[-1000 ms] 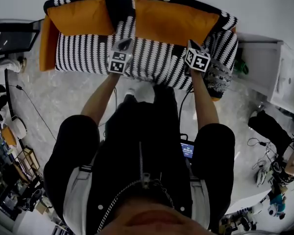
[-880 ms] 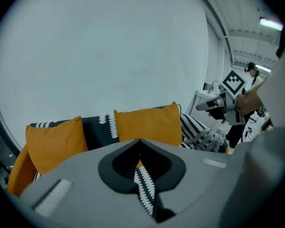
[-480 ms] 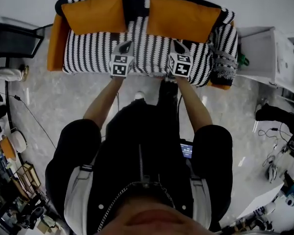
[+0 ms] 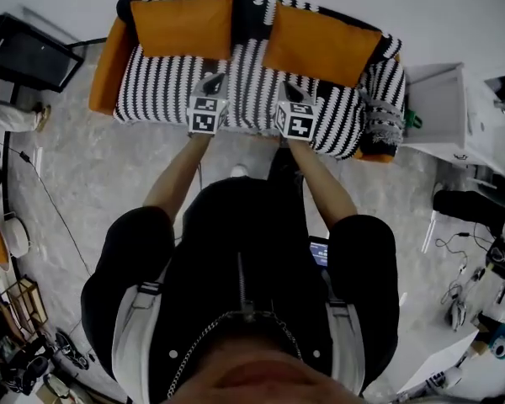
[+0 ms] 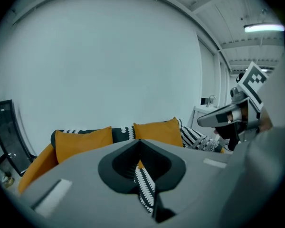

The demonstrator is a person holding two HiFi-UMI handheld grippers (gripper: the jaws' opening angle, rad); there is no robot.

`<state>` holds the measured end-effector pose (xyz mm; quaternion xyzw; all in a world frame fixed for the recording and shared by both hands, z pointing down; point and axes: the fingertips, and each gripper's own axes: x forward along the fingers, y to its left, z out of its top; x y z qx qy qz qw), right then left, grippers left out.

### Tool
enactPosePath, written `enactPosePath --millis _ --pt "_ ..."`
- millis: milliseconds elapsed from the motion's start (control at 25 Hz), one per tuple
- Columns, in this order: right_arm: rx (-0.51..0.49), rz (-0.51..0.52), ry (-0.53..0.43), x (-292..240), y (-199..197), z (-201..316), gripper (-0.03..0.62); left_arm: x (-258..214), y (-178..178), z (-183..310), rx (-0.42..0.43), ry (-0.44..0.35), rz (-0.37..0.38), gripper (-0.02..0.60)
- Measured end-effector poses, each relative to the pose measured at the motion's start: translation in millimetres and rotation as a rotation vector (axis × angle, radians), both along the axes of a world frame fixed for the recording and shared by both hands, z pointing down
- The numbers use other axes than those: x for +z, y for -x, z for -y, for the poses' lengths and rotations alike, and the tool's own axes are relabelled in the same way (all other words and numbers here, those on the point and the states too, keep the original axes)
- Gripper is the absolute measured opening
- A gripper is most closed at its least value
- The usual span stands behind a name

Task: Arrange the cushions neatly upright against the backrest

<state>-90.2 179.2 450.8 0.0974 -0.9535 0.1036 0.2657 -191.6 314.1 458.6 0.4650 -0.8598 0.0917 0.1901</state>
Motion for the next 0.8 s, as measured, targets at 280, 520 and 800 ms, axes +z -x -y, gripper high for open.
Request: enactPosePath --millis 280,520,800 --pt "0.002 0.013 0.037 -9 9 -16 0.002 -8 3 -20 -0.028 -0.012 0.013 0.009" --pt "-0.04 0.007 -0.001 -16 6 -19 0.002 -7 3 -20 -0.022 -0.005 0.019 0.009" --pt "-0.031 0.018 0.009 -18 6 -21 0.002 -8 -3 -19 0.003 -0.002 0.022 0.009"
